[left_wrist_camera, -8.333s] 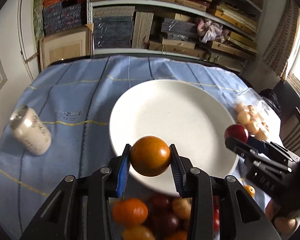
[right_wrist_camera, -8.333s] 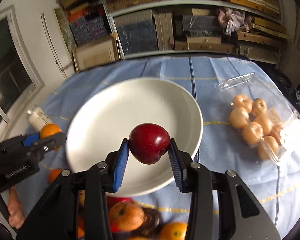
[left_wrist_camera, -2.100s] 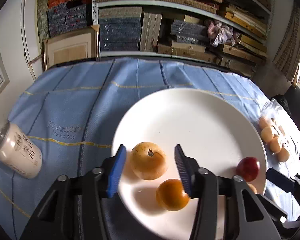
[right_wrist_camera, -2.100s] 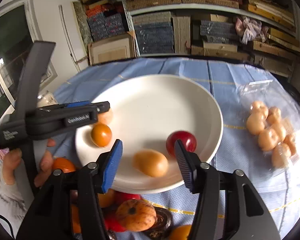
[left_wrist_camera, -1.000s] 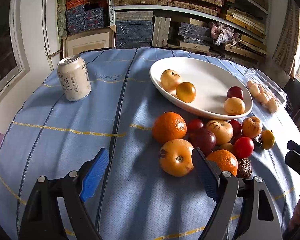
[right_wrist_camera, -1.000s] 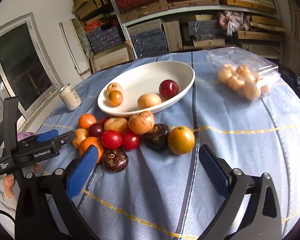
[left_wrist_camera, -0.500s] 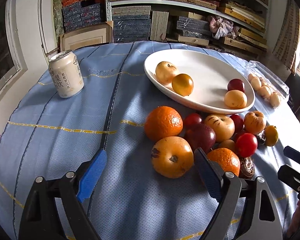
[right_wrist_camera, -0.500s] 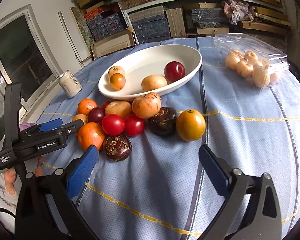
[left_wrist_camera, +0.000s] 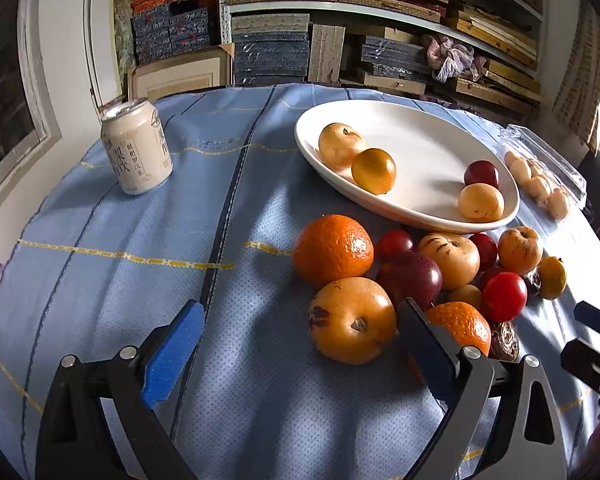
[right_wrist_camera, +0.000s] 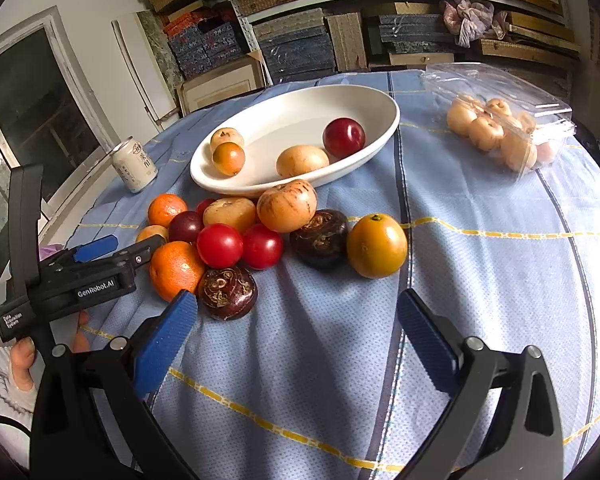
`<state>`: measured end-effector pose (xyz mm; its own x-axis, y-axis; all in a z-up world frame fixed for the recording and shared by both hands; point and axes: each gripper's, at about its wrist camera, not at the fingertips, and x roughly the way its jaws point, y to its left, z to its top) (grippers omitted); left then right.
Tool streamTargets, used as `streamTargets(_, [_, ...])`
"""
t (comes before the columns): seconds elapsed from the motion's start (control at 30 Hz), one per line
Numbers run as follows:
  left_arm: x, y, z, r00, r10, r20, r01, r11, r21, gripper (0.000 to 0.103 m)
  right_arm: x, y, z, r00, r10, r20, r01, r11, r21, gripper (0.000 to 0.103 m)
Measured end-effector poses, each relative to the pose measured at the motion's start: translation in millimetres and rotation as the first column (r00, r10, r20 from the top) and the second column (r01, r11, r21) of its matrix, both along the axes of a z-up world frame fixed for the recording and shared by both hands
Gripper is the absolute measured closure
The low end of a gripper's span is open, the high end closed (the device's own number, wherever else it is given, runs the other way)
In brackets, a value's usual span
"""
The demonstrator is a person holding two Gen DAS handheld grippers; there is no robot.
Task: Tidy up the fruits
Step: 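Grasp the large orange with the left tool while the right tool grasps the yellow orange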
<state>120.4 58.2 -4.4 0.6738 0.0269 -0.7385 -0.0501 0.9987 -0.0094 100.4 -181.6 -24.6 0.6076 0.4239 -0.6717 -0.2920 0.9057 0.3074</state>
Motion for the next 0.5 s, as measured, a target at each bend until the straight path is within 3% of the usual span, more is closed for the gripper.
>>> streamTargets(0.1, [0.4,0.7,-0.1,1.000,-0.001,-0.003,0.001,1.000,0.000,0.005,0.7,-0.6,-1.2,1.000,0.000,-0.003,0.000,1.000,-0.001,0.005])
streamTargets(0.3, [-3.9,-4.4,-2.3,1.000,0.000,0.004,0.000,0.993,0.117,0.005,0.7,-0.9,-1.1,1.000,0.000,-0.001,0.000,1.000,-0.002,0.005])
streamTargets(0.5, [-4.0,3.5,-2.9,1.000,0.004,0.001,-0.004,0.997,0.078,0.005,0.2,-3.0,-0.8,1.000,-0.008,0.005,0.008,1.000,-0.008,0.004])
